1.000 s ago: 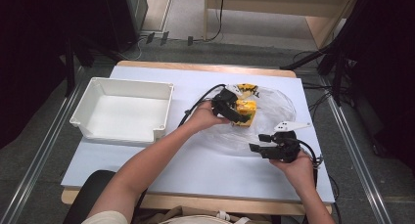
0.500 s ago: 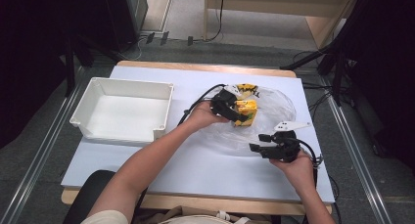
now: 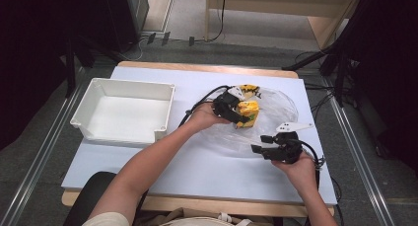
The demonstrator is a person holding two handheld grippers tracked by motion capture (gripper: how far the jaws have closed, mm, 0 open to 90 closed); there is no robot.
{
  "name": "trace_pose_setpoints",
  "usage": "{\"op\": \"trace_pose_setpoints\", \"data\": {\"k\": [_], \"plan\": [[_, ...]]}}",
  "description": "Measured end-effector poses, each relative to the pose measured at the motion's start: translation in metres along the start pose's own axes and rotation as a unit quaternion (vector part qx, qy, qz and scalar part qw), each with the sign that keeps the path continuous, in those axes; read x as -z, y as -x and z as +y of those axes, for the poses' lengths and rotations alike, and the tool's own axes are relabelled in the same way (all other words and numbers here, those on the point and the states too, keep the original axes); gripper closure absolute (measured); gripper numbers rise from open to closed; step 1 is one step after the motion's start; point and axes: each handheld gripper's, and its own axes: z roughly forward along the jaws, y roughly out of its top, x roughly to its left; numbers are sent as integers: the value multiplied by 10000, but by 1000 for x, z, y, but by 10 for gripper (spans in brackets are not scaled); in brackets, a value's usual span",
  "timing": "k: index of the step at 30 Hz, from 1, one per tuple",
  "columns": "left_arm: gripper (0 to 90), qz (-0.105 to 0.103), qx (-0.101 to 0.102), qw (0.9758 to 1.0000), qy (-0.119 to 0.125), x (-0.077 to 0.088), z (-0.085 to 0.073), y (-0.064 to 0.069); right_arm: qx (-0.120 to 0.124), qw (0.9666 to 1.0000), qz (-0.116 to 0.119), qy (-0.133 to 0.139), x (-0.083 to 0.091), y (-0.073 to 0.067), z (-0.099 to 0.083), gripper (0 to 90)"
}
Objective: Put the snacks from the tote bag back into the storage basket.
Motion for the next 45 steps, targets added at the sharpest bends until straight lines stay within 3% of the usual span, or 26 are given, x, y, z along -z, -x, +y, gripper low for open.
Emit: {"op": "trace_pose_setpoints", "data": {"k": [5, 10, 17, 24, 29, 40, 45], "plan": [[517, 54, -9, 10000, -80, 1, 2, 1, -18, 10000, 1, -13, 0, 1, 0, 420], [519, 62, 112, 9998, -133, 1, 4, 1, -13, 10000, 11, -6, 0, 0, 0, 420], [521, -3, 235, 9997, -39, 9, 10, 4, -3, 10000, 20, -5, 0, 0, 0, 420], [520, -21, 262, 9995, 151, 30, 19, 9, -9, 10000, 28, 3, 0, 0, 0, 420], [520, 27, 274, 9995, 134, 45, 22, 12, 2, 10000, 29, 19, 0, 0, 0, 420], [520, 138, 458, 9988, 86, 67, 7, 12, 36, 10000, 42, 48, -1, 0, 1, 420], [521, 195, 531, 9982, 179, 80, 5, 12, 30, 10000, 60, 39, -1, 0, 1, 420]]}}
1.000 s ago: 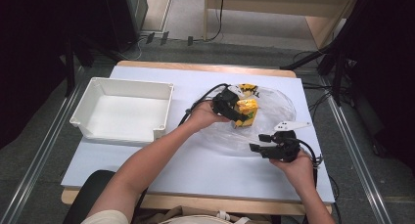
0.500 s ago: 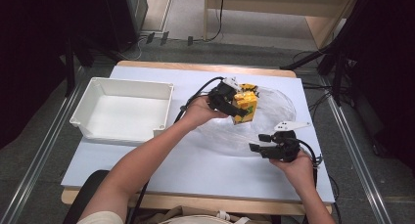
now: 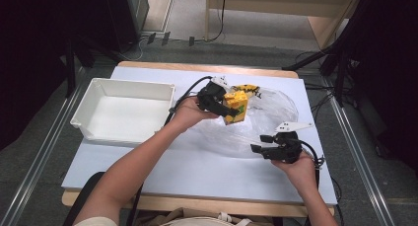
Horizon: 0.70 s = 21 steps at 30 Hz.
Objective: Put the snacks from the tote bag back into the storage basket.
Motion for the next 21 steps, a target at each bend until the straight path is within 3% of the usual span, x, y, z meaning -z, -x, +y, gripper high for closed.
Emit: {"op": "trace_pose_setpoints", "data": {"k": [21], "plan": [[519, 154, 278, 9995, 42, 50, -8, -6, 110, 9999, 95, 17, -4, -2, 6, 419]]}}
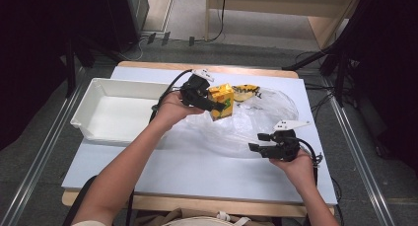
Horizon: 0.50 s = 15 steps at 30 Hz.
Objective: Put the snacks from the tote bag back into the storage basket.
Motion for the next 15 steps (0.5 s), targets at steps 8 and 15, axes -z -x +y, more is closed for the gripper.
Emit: {"op": "trace_pose_setpoints", "data": {"k": [8, 15], "plan": [[519, 50, 85, 9999, 21, 13, -6, -4, 61, 10000, 28, -26, -3, 0, 3, 420], [520, 113, 158, 9998, -13, 22, -12, -13, 76, 9999, 52, -43, -5, 0, 5, 420]]}}
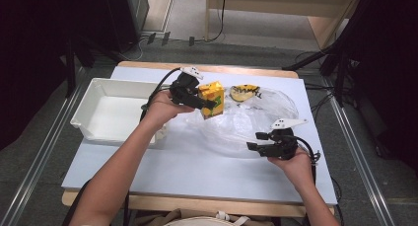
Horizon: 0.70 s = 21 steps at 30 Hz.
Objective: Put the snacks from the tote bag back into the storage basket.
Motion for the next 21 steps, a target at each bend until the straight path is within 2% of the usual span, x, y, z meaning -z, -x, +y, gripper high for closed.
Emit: {"op": "trace_pose_setpoints", "data": {"k": [13, 21], "plan": [[519, 150, 131, 9998, 55, 16, -9, -12, 67, 10000, 52, -20, -4, -1, 4, 420], [520, 310, 180, 9993, 62, 31, -13, -18, 79, 9999, 93, -40, -7, -1, 6, 420]]}}
